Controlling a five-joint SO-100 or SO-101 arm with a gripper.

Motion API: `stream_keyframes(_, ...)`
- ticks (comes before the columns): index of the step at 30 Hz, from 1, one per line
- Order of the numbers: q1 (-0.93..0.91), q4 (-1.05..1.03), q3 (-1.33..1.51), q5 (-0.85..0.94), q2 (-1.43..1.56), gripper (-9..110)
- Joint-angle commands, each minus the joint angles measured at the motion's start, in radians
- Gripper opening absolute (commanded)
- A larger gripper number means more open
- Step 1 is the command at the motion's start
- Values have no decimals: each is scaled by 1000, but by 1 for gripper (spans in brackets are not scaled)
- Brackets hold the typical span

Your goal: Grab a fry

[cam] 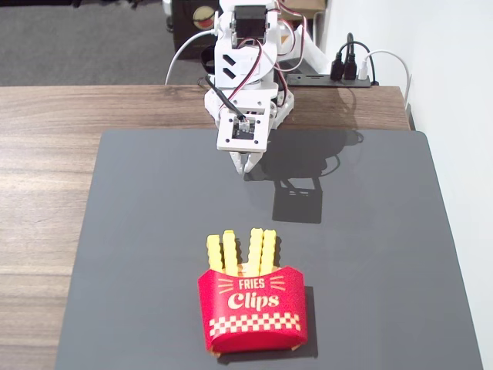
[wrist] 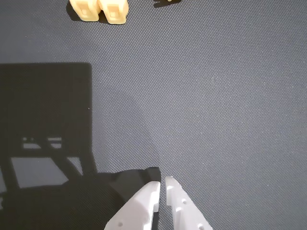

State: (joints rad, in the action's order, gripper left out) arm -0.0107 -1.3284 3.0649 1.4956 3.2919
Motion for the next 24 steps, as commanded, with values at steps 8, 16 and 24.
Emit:
stream_keyframes(8,5,9,-2,-5,2,1)
stream_keyframes(16,5,9,-2,-5,2,1)
stream_keyframes(24,-21,11,-2,5,2,1)
